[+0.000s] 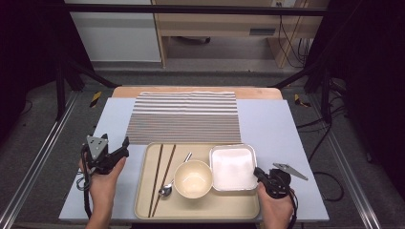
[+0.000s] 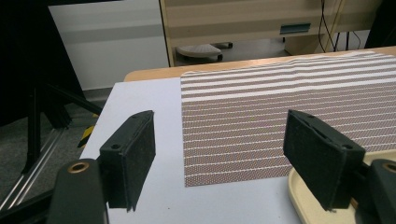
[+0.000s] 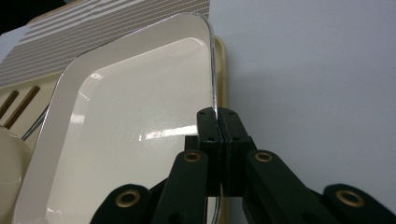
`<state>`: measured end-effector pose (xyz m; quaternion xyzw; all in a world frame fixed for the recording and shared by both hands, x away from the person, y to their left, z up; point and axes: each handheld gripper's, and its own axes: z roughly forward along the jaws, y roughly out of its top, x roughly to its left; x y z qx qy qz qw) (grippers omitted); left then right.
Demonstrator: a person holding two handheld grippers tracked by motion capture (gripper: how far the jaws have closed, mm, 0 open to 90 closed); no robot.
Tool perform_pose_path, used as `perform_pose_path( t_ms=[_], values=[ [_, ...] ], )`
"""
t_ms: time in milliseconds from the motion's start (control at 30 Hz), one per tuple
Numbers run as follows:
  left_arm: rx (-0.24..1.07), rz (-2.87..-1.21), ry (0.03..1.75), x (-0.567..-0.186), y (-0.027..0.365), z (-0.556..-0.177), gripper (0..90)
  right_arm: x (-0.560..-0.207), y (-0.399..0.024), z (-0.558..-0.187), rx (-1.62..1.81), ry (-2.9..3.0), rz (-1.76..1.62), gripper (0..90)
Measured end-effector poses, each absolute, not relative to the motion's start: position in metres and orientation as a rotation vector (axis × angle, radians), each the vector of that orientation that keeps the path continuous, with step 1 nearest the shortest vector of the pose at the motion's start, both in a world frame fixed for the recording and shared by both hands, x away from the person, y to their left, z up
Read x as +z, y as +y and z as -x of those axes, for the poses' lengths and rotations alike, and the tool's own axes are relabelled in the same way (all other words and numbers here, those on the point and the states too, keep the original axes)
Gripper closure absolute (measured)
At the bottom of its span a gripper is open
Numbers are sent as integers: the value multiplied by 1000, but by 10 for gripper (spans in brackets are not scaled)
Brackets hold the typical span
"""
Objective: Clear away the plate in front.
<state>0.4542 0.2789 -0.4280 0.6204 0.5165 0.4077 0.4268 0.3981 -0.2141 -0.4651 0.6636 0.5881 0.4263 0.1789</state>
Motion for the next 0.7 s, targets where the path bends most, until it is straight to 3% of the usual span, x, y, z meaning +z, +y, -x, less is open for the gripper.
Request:
perform_pose_path(
  t_ms=[700],
  values=[
    [1009, -1564, 1276, -429, 273, -455, 250, -471, -209, -404, 1175, 1669, -1923, 884]
  ],
)
